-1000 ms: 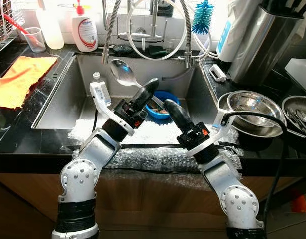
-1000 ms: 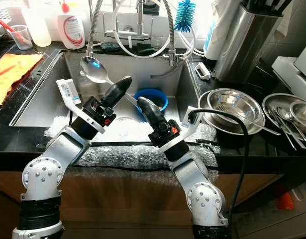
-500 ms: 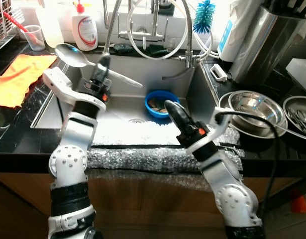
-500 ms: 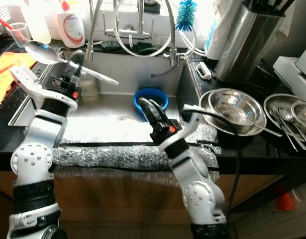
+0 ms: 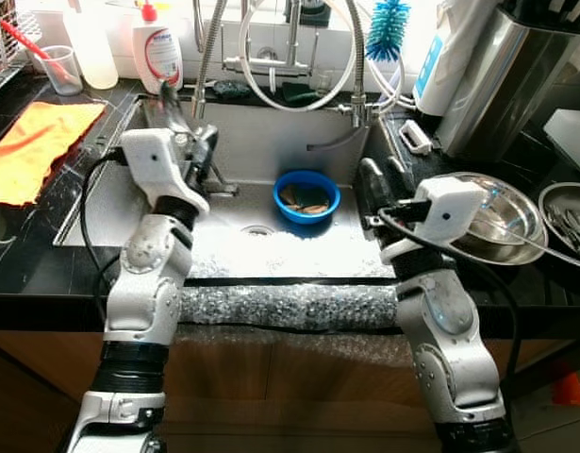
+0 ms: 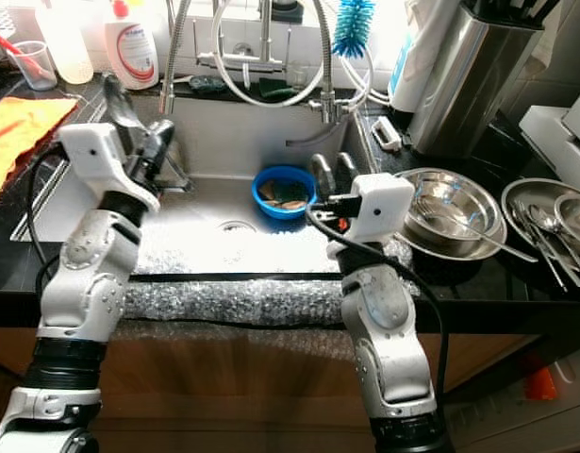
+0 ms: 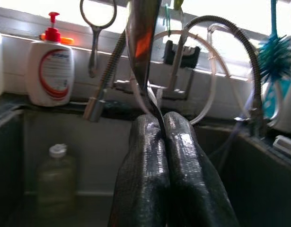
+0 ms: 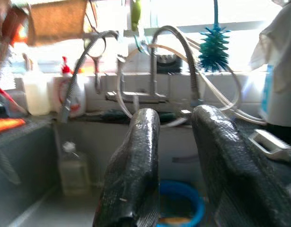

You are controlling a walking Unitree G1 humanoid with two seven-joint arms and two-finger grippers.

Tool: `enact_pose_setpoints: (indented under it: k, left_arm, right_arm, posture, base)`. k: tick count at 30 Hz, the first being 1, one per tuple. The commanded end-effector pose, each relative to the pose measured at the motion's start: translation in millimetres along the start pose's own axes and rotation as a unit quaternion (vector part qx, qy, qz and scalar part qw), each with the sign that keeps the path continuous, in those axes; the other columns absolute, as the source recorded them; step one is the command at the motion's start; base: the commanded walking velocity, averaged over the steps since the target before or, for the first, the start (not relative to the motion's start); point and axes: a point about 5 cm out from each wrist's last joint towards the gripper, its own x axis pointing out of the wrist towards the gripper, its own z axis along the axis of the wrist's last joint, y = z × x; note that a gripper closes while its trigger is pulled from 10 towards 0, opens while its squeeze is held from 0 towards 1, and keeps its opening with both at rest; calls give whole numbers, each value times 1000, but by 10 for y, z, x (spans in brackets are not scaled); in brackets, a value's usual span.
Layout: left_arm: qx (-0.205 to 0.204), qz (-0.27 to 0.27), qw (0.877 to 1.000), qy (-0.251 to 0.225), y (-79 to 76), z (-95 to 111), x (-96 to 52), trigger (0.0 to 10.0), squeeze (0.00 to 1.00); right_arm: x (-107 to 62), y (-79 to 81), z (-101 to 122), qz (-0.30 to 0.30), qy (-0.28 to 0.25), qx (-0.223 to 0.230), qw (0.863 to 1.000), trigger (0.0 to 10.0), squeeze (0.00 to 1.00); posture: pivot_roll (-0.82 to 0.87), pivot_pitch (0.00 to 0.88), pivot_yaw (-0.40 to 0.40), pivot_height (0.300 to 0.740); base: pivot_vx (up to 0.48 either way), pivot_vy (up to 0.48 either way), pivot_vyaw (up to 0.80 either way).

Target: Kitchen organization

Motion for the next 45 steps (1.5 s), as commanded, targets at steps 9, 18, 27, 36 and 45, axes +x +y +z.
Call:
enact_pose_setpoints:
  k: [9, 18, 27, 36, 45]
  left_arm:
    - [77, -18, 997, 4, -94, -103, 104, 10000, 0]
    - [99, -25, 994, 48, -161, -290, 214, 10000, 0]
    - [103, 3, 988, 110, 63, -449, 197, 10000, 0]
    - [92, -3, 987, 130, 20, -561, 151, 10000, 1000]
    - [95, -7, 988, 123, 22, -550, 134, 10000, 1000]
  right_arm:
    - [-174, -111, -51, -28, 9, -31, 999, 10000, 0]
    - [-264, -51, -80, -35, 14, -37, 999, 10000, 0]
    - [-358, -82, -118, -56, 24, -48, 997, 10000, 0]
    - [-306, -95, -125, -59, 25, -49, 997, 10000, 0]
    - [-279, -92, -129, -61, 27, -47, 997, 10000, 0]
  posture:
    - [-44, 27, -56, 740]
    - [-58, 17, -42, 740]
    - [-59, 5, -35, 740]
    - [-55, 0, -45, 740]
    - [-51, 12, -53, 740]
  base:
    - [0, 0, 0]
    - [0, 0, 0]
    - [0, 0, 0]
    - [0, 0, 0]
    - [0, 0, 0]
